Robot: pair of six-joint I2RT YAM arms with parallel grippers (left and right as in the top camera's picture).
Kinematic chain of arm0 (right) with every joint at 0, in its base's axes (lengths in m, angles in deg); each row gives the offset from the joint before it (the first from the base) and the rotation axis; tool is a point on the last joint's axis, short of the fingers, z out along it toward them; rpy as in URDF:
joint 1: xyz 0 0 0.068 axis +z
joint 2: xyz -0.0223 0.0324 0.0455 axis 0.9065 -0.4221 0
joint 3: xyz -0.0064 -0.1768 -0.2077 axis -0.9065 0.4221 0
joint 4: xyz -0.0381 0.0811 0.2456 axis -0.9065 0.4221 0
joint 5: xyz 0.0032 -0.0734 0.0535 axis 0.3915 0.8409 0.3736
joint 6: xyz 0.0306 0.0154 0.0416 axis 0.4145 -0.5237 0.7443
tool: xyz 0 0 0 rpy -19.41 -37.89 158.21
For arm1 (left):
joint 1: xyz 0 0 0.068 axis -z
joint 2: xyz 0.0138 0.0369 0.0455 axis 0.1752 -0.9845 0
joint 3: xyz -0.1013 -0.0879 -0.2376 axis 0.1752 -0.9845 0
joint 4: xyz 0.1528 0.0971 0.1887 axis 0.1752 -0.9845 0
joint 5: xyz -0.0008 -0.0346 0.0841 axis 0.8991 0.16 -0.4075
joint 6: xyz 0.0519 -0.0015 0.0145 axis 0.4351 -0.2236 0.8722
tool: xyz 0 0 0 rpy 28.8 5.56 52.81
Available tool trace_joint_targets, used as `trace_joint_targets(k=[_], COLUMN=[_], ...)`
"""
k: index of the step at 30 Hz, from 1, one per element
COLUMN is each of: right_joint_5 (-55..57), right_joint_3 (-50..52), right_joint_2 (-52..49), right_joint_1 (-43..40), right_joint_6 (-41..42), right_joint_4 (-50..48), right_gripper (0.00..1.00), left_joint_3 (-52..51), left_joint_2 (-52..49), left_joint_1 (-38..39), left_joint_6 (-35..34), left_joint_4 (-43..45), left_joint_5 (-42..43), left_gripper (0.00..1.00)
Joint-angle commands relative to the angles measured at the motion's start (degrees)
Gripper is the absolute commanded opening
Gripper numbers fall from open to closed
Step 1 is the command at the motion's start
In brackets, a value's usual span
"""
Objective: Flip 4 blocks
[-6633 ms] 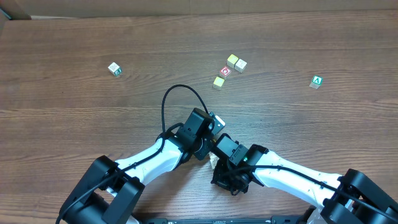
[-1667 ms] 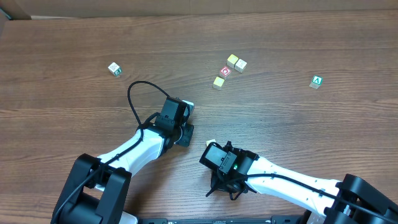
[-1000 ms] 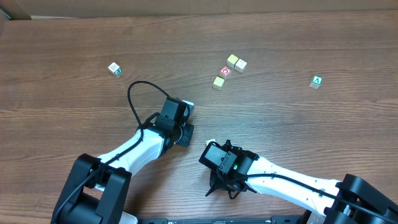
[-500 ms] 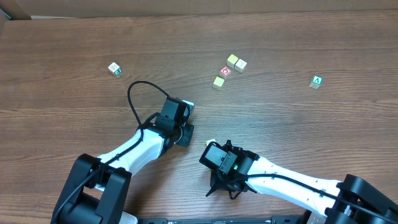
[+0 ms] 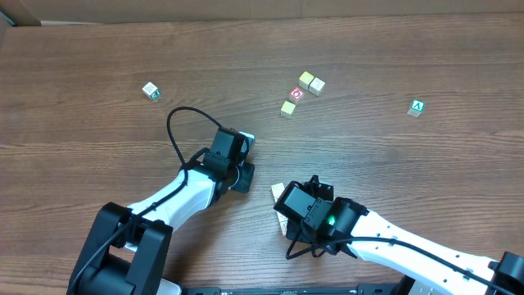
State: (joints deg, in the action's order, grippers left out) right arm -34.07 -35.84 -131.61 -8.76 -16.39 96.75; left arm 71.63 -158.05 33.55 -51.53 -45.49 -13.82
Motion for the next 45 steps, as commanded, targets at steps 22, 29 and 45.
trace_joint_targets(k=[22, 29, 45], right_joint_5=[10.36, 14.95, 16.37], right_joint_3=[-16.76, -34.05, -47.25], right_joint_2=[14.27, 14.51, 16.26], right_joint_1=[-0.11, -0.11, -0.11], right_joint_6=[0.76, -2.23, -12.20], right_joint_4=[30.14, 49.16, 47.43], right_gripper=[0.04, 0.04, 0.42], left_joint_3=[19.23, 27.43, 45.75], left_joint_2=[34.05, 49.86, 71.01], left_joint_1=[2.23, 5.84, 5.92], left_joint_6=[-4.17, -4.81, -5.90], left_joint_4=[-34.03, -49.96, -69.05], left_joint_5=[-3.39, -10.01, -9.38], left_gripper=[0.04, 0.04, 0.11])
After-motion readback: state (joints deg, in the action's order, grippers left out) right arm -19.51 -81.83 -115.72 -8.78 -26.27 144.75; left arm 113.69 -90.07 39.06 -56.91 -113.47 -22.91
